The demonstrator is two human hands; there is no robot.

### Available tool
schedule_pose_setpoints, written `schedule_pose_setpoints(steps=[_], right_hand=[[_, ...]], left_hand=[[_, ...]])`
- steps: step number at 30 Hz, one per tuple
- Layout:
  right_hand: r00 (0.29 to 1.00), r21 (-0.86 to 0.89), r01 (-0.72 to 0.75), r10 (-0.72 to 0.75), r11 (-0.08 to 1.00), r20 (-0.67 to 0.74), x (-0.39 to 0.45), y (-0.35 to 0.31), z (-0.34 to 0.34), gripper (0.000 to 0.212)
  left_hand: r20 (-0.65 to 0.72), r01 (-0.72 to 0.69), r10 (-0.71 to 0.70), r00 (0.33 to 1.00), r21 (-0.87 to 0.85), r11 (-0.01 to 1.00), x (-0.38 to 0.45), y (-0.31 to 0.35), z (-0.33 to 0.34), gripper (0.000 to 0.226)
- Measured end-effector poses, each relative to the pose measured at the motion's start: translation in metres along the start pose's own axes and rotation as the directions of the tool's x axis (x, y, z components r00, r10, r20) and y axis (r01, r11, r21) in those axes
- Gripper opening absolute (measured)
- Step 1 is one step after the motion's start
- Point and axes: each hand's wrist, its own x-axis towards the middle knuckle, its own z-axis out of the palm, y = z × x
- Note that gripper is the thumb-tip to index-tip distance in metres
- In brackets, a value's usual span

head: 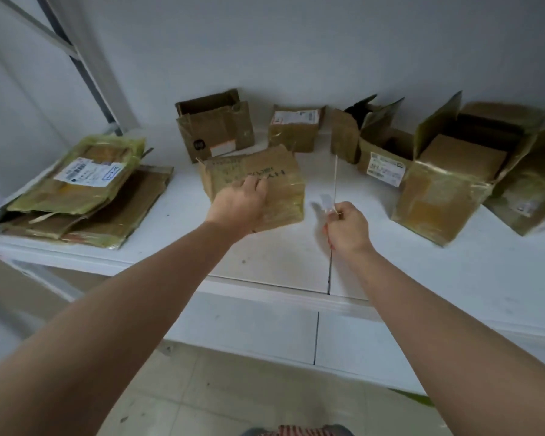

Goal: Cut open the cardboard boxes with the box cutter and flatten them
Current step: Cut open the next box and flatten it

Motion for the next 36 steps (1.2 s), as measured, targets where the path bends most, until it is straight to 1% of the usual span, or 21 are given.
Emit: schedule_pose_setpoints(steps=[1, 3, 5, 9, 13, 22, 25, 29, 32, 36], right_hand=[[0.998, -0.072, 0.059, -0.058, 0.996, 0.005, -0.001, 0.001, -0.001, 0.016], [0.988, -0.258, 0.151, -0.154, 0.954, 0.010, -0.003, 0.003, -0.005, 0.017], [0.975, -0.338, 0.214, -0.222, 0.916, 0.014, -0.001, 0.007, -0.007, 0.016], [0.958, -0.295, 0.287, -0.280, 0.911, 0.066, 0.008, 0.011, -0.006, 0.015], [0.938, -0.232, 0.347, -0.333, 0.909, 0.097, 0.012, 0.012, -0.001, 0.015], [0.913, -0.207, 0.409, -0.396, 0.889, 0.104, 0.016, 0.019, 0.002, 0.014], [0.901, -0.252, 0.434, -0.420, 0.865, 0.111, 0.016, 0.018, 0.002, 0.016], [0.878, -0.390, 0.468, -0.467, 0.793, 0.105, 0.016, 0.020, 0.002, 0.019], [0.866, -0.477, 0.479, -0.484, 0.737, 0.121, 0.014, 0.022, 0.003, 0.017], [0.864, -0.540, 0.479, -0.479, 0.692, 0.154, 0.013, 0.023, 0.003, 0.014]], left_hand=[[0.004, -0.004, 0.004, 1.000, -0.004, 1.000, 0.000, 0.001, 0.000, 0.056], [0.003, -0.014, 0.014, 1.000, -0.028, 1.000, 0.001, 0.004, -0.001, 0.057], [0.021, -0.002, 0.003, 1.000, -0.062, 0.998, 0.000, 0.005, 0.000, 0.059], [0.094, 0.038, -0.030, 0.995, -0.088, 0.995, 0.001, 0.008, -0.006, 0.058], [0.081, 0.073, -0.064, 0.995, -0.122, 0.990, 0.000, 0.009, -0.008, 0.056], [0.057, 0.049, -0.042, 0.998, -0.131, 0.990, -0.001, 0.008, -0.002, 0.055], [0.043, 0.050, -0.045, 0.998, -0.137, 0.989, -0.001, 0.007, 0.000, 0.058], [0.033, 0.050, -0.045, 0.998, -0.161, 0.986, -0.002, 0.008, 0.000, 0.059], [0.038, 0.046, -0.041, 0.998, -0.148, 0.988, -0.003, 0.008, 0.001, 0.061], [0.045, 0.039, -0.033, 0.998, -0.128, 0.991, -0.002, 0.007, -0.001, 0.062]])
